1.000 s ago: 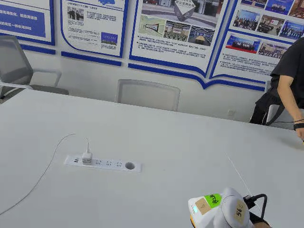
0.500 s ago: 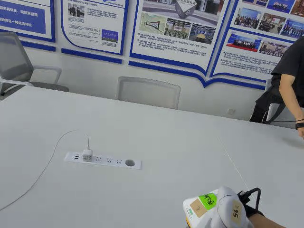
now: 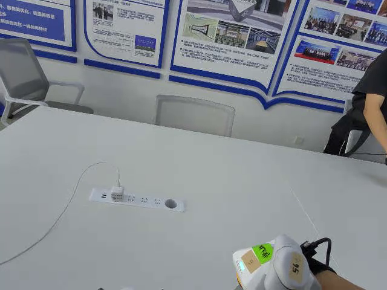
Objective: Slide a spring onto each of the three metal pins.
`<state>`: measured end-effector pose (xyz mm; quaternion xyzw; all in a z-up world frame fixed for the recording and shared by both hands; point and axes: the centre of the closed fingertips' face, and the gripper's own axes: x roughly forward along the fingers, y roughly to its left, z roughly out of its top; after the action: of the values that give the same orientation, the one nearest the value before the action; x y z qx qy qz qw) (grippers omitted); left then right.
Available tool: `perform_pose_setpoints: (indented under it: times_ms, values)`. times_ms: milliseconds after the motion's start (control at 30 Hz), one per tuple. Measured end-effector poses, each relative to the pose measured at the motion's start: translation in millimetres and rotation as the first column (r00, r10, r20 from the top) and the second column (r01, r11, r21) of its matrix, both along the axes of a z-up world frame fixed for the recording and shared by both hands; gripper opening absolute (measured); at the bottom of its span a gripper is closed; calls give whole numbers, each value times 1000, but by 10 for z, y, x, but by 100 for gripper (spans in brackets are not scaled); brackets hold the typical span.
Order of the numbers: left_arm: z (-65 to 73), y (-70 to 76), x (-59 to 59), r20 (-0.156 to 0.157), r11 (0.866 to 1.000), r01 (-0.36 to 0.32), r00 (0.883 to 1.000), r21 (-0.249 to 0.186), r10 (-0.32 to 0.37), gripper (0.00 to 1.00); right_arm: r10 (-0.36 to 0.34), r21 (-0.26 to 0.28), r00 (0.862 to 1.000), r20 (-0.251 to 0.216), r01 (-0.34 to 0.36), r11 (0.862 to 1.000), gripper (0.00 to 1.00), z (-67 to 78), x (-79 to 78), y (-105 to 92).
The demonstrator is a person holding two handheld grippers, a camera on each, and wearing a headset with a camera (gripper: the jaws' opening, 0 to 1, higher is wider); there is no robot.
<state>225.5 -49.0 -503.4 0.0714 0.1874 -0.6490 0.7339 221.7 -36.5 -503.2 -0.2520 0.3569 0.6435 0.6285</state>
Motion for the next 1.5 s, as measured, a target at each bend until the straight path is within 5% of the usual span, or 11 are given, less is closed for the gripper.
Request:
perform_pose_setpoints:
  times_ms: [733,1500]
  values:
    - [-265,463,123,-34,985,-162,986,56,164,24,-152,-129,988,16,153,980,12,-363,319,-147]
    - [-502,895,310,-32,941,-314,947,128,320,38,-228,-189,973,40,232,954,12,-551,769,-244]
